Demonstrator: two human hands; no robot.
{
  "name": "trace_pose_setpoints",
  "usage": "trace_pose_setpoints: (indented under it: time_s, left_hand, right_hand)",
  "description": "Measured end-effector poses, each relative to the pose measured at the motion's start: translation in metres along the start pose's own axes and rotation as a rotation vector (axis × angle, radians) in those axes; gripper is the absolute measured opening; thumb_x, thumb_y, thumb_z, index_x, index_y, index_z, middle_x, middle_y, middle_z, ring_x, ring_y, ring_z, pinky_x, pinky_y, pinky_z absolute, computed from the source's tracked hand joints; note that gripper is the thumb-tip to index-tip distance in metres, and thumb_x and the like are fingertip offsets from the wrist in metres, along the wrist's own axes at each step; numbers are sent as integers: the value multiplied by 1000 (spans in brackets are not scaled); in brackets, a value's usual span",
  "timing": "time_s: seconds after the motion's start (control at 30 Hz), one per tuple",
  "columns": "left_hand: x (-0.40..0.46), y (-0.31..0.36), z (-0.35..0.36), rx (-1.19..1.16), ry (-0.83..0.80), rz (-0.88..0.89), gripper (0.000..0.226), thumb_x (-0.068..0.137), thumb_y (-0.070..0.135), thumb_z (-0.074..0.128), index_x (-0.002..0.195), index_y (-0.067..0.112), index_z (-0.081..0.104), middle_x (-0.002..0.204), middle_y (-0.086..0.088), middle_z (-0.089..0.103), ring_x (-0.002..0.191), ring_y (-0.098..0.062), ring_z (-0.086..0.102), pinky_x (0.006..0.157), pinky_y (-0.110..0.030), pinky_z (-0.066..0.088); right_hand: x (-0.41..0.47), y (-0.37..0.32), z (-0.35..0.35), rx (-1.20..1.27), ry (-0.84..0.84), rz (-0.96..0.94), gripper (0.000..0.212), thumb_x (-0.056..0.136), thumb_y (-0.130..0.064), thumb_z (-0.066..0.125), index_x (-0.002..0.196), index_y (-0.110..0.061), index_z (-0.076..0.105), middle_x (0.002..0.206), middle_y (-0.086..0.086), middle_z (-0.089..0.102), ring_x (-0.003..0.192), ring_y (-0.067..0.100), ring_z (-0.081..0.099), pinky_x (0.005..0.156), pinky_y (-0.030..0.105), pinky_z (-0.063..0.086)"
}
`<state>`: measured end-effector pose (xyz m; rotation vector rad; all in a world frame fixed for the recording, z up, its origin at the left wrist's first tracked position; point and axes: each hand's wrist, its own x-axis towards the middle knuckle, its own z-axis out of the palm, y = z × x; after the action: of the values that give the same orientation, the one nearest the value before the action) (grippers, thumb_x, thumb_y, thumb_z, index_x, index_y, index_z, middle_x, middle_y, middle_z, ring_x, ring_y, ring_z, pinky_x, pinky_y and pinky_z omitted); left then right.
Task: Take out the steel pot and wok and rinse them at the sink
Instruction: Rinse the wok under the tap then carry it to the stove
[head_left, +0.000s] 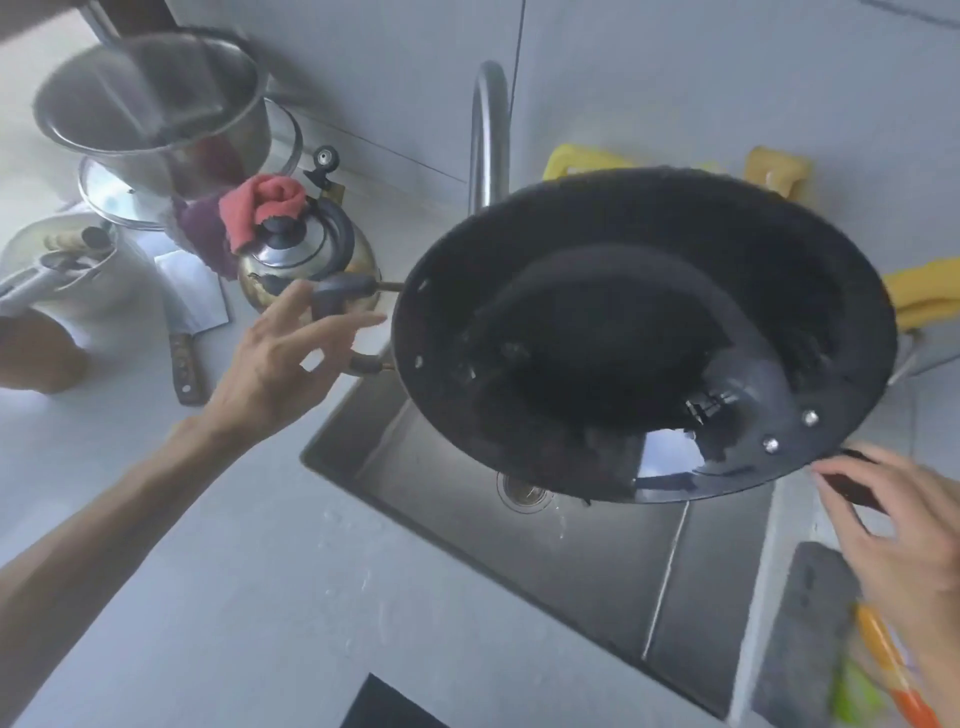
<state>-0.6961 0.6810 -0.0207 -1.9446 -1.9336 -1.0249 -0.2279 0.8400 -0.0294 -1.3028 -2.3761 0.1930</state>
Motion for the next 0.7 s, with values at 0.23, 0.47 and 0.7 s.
trace_pose_setpoints:
  time_s: [0.23, 0.47, 0.7]
  left_hand:
    - [50, 20, -18, -135, -296, -55, 33, 86, 2, 62, 94, 34, 66, 82, 22, 52, 81, 13, 51, 65, -7, 41]
    - [51, 44, 4, -444, -620, -84, 50, 83, 9, 66, 82, 58, 65, 98, 31, 64, 75, -1, 65, 71, -3, 41]
    - [75, 130, 51, -696, -868, 23, 28, 82, 43, 63, 109, 36, 67, 115, 14, 68, 95, -19, 71, 55, -33, 56]
  right_hand:
    - [-13, -47, -77, -72, -331, 217, 23, 77, -33, 72, 84, -48, 57, 89, -39, 59, 72, -2, 58, 59, 18, 43]
    - [-100, -66, -116, -64, -421, 562, 28, 63, -39, 68, 86, -49, 55, 83, -19, 69, 76, 7, 64, 76, 30, 52]
    - [-247, -88, -182, -21, -316, 924, 27, 64, -39, 71, 87, -49, 60, 83, -23, 70, 78, 1, 65, 77, 28, 53]
